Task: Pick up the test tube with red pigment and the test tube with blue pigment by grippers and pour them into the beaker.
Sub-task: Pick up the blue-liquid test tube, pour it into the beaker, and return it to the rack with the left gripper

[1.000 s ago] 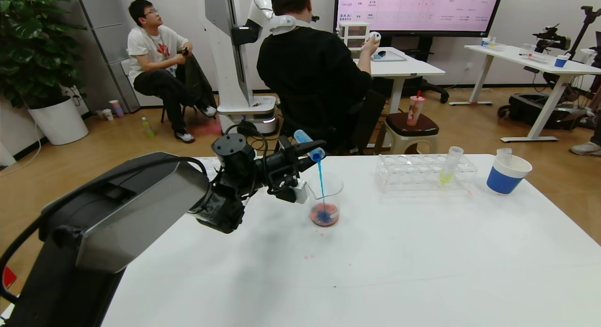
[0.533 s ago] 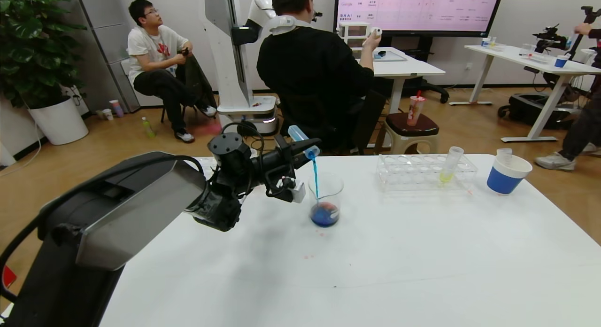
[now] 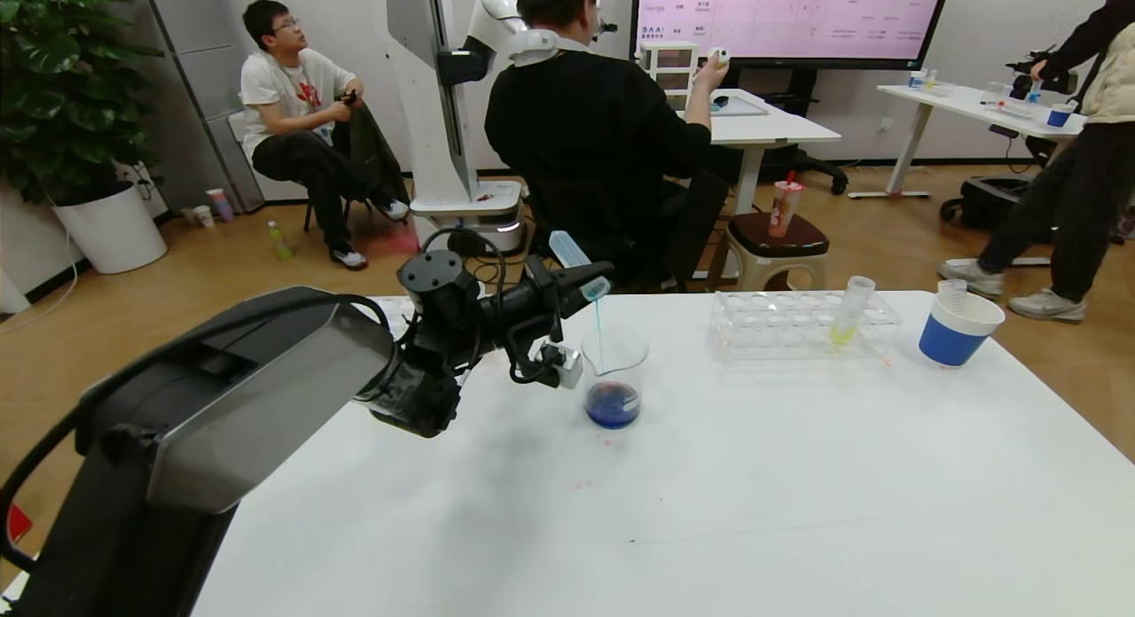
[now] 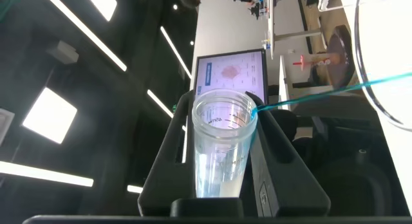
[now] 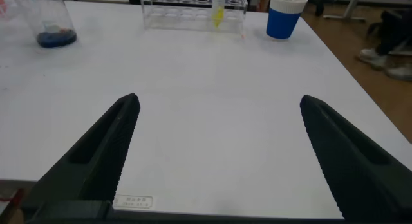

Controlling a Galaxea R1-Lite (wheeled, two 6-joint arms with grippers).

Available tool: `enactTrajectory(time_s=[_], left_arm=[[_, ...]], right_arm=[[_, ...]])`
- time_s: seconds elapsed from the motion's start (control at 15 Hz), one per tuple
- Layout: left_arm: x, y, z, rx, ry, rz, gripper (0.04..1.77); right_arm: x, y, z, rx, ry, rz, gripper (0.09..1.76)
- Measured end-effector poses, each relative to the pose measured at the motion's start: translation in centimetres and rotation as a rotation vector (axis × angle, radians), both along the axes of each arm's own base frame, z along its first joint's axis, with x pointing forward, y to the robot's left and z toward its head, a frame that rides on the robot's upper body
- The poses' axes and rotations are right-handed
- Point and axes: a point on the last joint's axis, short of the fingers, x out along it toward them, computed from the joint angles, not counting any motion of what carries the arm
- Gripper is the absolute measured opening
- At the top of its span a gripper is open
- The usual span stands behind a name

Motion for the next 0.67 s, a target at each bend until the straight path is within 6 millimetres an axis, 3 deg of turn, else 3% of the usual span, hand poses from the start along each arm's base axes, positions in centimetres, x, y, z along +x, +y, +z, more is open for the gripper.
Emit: enactTrajectory(time_s=[0.4,0.67], left_arm=[[-0.02,-0.07,-0.13,0.008,-0.021,0.006,0.5],[-0.35,-0.6,0.79,-0.112,0.106,0.004,0.5]], right_arm=[[0.0,0.0,0.0,0.0,0.0,0.0,1.74],[0.0,0.0,0.0,0.0,0.0,0.0,1.74]])
